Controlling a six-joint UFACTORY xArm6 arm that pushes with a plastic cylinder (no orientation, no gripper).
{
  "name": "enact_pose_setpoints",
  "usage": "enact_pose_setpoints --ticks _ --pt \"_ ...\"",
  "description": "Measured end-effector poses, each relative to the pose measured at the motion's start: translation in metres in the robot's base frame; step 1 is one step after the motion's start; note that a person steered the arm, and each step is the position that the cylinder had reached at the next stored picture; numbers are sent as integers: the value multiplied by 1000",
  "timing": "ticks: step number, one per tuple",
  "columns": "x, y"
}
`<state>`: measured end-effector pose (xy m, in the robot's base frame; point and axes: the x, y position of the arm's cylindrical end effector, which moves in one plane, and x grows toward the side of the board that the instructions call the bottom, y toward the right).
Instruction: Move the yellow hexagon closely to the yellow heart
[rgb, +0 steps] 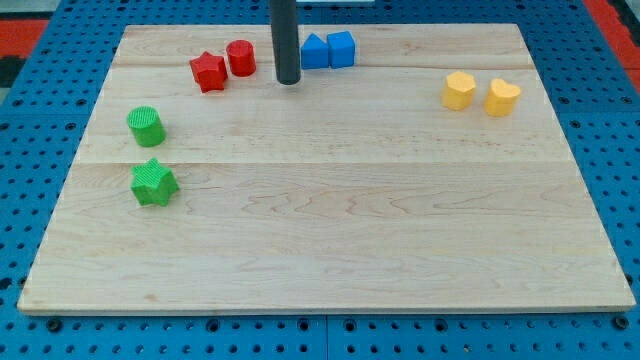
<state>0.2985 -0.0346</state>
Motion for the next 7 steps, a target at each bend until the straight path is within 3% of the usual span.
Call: enact_pose_setpoints --ticks 7 --pt "0 227"
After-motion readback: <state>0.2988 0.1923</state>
